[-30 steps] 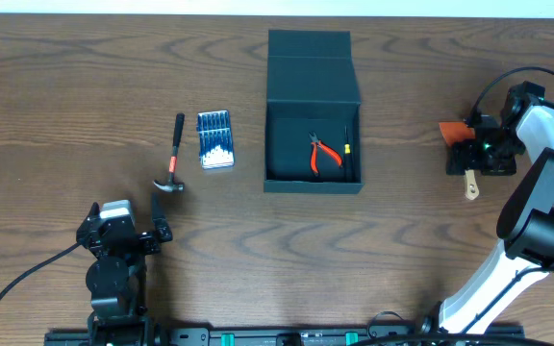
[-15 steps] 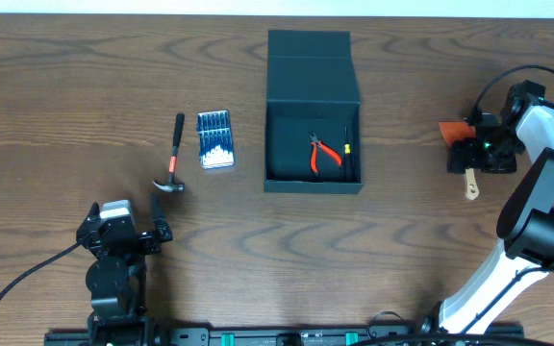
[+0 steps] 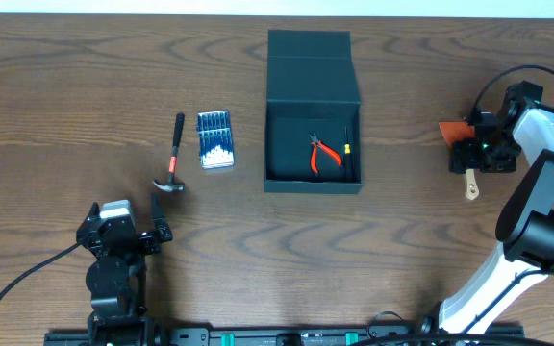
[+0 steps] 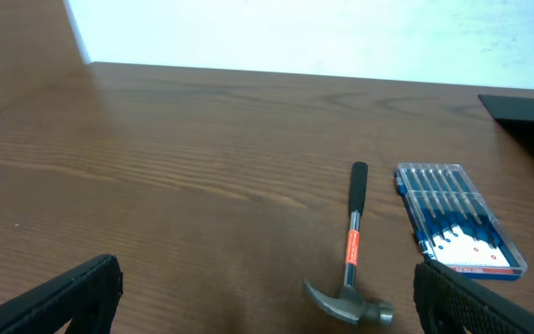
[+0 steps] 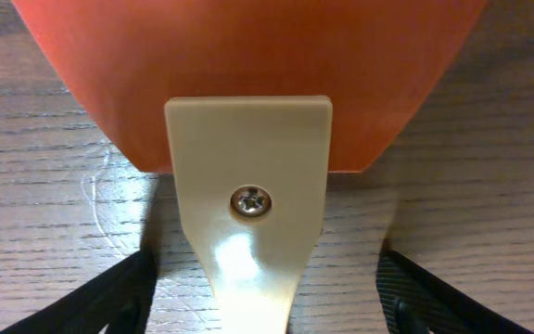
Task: Pack container
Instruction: 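Grasp the scraper's wooden handle with the right gripper, then lift the orange scraper with the right gripper and carry it over the box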
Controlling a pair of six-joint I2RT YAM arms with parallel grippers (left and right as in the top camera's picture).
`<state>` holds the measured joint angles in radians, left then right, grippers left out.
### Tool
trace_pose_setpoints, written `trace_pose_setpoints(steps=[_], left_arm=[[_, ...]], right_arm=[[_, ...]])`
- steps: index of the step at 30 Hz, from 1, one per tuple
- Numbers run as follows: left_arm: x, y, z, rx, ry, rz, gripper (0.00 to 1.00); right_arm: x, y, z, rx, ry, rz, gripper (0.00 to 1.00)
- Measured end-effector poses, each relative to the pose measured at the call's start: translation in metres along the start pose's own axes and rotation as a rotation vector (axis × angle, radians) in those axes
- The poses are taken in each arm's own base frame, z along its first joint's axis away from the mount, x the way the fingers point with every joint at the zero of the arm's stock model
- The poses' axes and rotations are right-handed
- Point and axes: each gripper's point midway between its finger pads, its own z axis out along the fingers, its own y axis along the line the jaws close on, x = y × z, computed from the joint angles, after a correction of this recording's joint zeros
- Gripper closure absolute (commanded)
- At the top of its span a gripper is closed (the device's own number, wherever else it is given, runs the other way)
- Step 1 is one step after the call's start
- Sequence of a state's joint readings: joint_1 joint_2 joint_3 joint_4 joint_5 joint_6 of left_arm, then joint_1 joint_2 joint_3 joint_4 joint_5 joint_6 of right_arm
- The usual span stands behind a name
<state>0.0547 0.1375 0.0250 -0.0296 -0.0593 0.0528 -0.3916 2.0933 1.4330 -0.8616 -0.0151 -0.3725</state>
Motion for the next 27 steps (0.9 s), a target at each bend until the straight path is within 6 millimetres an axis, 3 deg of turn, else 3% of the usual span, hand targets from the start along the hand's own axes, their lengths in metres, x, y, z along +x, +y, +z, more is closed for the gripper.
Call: trace_pose_setpoints(steps=[6,14,21,27], left_arm=[[0.0,0.0,0.0,0.0,0.0,0.0,0.01],[0.0,0.0,0.0,0.0,0.0,0.0,0.01],[0.0,0.0,0.0,0.0,0.0,0.0,0.02],[0.0,0.0,0.0,0.0,0.0,0.0,0.01]], right_arm=[[0.0002,-0.0006,0.0,0.004,0.0,0.007,0.5],[0.0006,-0.0002,0.0,0.002,0.002,0.026,0.67],[0.0013,0.0014,-0.0014,-0.006,0.002,0.05,0.99],[0.0013,0.0034,-0.0027,-0.016,-0.001,0.07,0.99]])
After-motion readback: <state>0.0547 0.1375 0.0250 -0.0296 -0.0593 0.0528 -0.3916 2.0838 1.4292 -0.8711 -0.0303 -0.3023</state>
